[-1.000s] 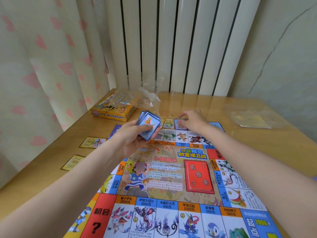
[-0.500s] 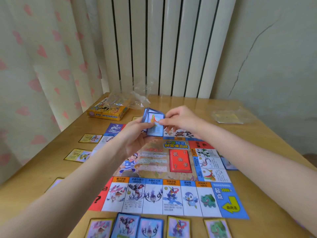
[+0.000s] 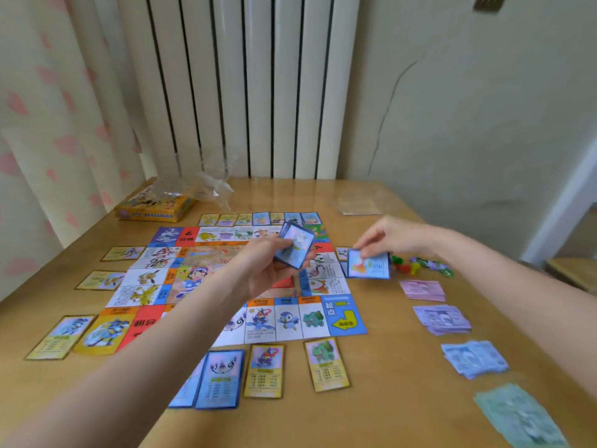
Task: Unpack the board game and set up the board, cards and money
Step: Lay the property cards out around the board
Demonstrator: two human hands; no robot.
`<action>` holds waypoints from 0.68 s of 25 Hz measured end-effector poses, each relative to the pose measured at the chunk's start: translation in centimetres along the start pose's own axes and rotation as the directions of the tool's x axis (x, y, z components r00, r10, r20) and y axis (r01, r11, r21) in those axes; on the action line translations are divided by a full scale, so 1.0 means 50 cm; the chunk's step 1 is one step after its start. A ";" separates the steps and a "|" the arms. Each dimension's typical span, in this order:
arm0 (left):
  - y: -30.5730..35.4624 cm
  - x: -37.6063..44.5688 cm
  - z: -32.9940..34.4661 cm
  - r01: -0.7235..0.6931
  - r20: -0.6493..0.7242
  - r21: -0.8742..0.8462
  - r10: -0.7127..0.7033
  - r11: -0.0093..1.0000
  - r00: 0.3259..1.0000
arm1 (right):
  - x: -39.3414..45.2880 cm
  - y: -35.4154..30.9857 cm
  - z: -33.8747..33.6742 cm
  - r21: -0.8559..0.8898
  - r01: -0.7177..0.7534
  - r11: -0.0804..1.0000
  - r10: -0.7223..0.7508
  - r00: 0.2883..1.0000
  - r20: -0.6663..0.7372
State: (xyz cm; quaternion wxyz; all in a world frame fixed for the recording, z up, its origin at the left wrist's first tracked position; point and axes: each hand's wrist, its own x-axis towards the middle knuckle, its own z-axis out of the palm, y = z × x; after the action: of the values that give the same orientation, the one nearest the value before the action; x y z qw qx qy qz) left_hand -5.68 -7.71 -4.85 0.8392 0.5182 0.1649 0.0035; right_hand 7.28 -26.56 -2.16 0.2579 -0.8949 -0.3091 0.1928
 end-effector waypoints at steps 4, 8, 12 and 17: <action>-0.010 -0.018 0.021 0.002 -0.008 0.124 -0.001 0.992 1.000 | -0.003 0.039 0.031 -0.127 0.001 0.992 0.004 0.999 0.036; -0.015 -0.025 0.025 0.007 -0.012 0.135 -0.005 0.991 1.000 | 0.015 0.049 0.046 -0.105 -0.017 0.994 0.008 0.996 -0.089; -0.037 -0.023 0.016 0.045 -0.033 0.158 -0.040 0.986 0.999 | 0.022 0.054 0.070 -0.183 -0.012 0.983 -0.009 0.993 -0.117; -0.052 -0.009 0.009 0.039 -0.054 0.158 -0.031 0.987 0.998 | 0.026 0.061 0.078 -0.388 0.007 0.922 -0.064 0.989 -0.134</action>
State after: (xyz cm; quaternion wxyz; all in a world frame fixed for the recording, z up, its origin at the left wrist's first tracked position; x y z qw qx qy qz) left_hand -6.38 -9.39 -6.81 0.7906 0.5802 0.1954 -0.0109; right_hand 7.65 -26.41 -7.28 0.1017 -0.9339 -0.3379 0.0583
